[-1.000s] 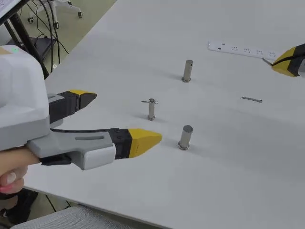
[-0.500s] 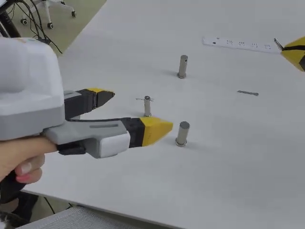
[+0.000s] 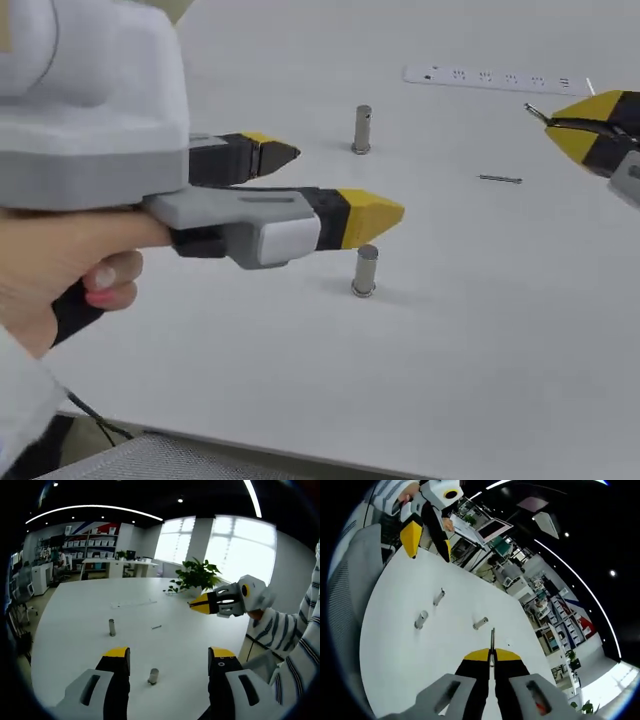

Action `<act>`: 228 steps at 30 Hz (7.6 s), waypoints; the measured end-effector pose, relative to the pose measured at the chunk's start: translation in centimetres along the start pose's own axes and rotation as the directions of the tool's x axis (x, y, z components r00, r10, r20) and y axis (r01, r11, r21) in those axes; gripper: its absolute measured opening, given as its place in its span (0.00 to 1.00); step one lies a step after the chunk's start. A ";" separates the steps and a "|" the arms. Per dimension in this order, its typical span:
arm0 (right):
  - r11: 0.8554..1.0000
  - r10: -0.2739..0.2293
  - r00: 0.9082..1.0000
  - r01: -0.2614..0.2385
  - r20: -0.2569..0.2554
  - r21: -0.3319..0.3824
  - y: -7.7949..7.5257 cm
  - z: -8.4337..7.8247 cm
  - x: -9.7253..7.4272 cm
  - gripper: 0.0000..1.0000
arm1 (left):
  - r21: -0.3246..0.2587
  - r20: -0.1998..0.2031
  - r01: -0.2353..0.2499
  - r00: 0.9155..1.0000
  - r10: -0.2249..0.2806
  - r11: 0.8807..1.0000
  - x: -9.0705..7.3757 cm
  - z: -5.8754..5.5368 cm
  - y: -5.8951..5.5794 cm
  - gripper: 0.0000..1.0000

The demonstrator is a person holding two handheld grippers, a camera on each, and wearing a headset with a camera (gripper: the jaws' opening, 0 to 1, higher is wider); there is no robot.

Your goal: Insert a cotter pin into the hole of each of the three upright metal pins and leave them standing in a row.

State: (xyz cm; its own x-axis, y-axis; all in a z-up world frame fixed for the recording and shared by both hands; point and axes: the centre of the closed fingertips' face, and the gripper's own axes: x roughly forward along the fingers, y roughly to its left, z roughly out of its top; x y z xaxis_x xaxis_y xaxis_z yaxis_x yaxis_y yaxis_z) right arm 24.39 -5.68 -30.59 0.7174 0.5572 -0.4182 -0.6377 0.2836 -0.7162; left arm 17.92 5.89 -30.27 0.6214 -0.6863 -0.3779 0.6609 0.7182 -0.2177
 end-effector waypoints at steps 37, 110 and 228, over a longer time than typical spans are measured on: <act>0.979 0.197 0.965 -0.182 0.176 -0.096 7.0 7.9 1.1 0.00 | -0.126 -0.015 0.142 0.989 -0.145 0.982 2.7 -0.3 -1.3 0.04; 0.675 0.505 0.805 -0.594 0.313 0.437 11.9 6.3 1.0 0.14 | 0.500 -0.116 0.274 0.961 -0.250 0.821 0.8 -2.8 -3.5 0.00; 0.734 0.578 0.815 -0.491 -0.051 0.469 15.7 -1.3 6.9 0.00 | 0.521 -0.500 0.469 0.845 -0.191 0.713 7.2 -11.0 3.8 0.10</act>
State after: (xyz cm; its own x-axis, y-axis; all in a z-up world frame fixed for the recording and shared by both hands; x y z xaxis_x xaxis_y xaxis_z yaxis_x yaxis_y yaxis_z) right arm 19.69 1.57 -45.44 0.2300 0.5782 -0.7828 -0.9520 0.3005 -0.0577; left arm 20.26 4.95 -43.73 0.1889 -0.6596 -0.7275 0.9820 0.1305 0.1366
